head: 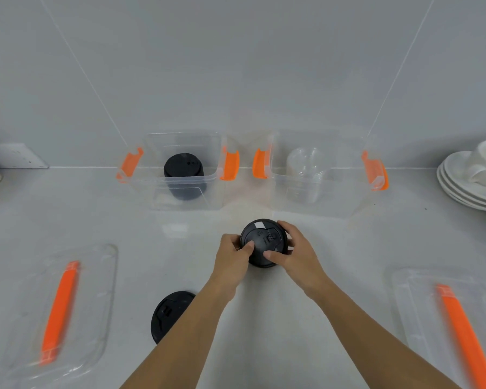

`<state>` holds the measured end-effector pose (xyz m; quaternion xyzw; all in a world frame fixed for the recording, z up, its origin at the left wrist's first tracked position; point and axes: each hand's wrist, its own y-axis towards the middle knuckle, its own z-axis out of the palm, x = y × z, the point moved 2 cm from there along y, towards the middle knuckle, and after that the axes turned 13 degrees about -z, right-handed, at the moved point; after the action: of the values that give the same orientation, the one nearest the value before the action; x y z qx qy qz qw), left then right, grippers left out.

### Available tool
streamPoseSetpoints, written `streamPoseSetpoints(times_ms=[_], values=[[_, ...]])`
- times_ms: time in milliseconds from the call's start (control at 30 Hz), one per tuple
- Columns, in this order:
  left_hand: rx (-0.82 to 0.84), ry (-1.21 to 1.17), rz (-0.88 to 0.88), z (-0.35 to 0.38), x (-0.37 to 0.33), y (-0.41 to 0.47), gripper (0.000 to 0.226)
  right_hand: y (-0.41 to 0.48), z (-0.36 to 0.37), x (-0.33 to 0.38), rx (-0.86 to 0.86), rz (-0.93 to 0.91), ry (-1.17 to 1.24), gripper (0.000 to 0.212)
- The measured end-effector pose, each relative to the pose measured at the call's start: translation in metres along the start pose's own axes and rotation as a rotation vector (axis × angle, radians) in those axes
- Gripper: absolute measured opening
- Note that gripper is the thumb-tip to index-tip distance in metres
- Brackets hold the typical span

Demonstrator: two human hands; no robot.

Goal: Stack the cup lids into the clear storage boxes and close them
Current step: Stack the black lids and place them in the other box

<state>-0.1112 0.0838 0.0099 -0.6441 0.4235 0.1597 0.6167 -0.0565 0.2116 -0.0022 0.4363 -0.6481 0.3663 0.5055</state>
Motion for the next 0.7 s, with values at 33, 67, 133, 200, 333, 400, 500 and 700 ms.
streamPoseSetpoints(times_ms=[33, 67, 133, 200, 333, 400, 500, 700], values=[[0.007, -0.016, 0.010, -0.004, -0.001, -0.001, 0.018, 0.000, 0.002, 0.003, -0.004, -0.007, 0.000, 0.071], [0.012, -0.032, 0.020, -0.009, -0.002, -0.004, 0.018, 0.001, 0.005, 0.007, -0.010, -0.017, -0.001, 0.071], [0.016, -0.069, 0.043, -0.020, -0.005, -0.010, 0.019, 0.001, 0.012, 0.016, -0.017, -0.039, -0.003, 0.070], [0.006, -0.098, 0.075, -0.031, -0.010, -0.016, 0.020, 0.001, 0.019, 0.024, -0.016, -0.060, 0.008, 0.069], [-0.046, -0.130, 0.122, -0.059, -0.015, -0.030, 0.019, -0.003, 0.042, 0.038, 0.025, -0.098, 0.029, 0.066], [-0.081, -0.149, 0.126, -0.074, -0.013, -0.036, 0.020, -0.007, 0.055, 0.044, 0.054, -0.110, 0.021, 0.070], [-0.113, -0.171, 0.120, -0.094, -0.004, -0.045, 0.021, -0.016, 0.074, 0.050, 0.102, -0.125, -0.005, 0.073], [-0.150, -0.203, 0.052, -0.128, 0.030, -0.059, 0.020, -0.042, 0.107, 0.050, 0.187, -0.130, -0.030, 0.070]])
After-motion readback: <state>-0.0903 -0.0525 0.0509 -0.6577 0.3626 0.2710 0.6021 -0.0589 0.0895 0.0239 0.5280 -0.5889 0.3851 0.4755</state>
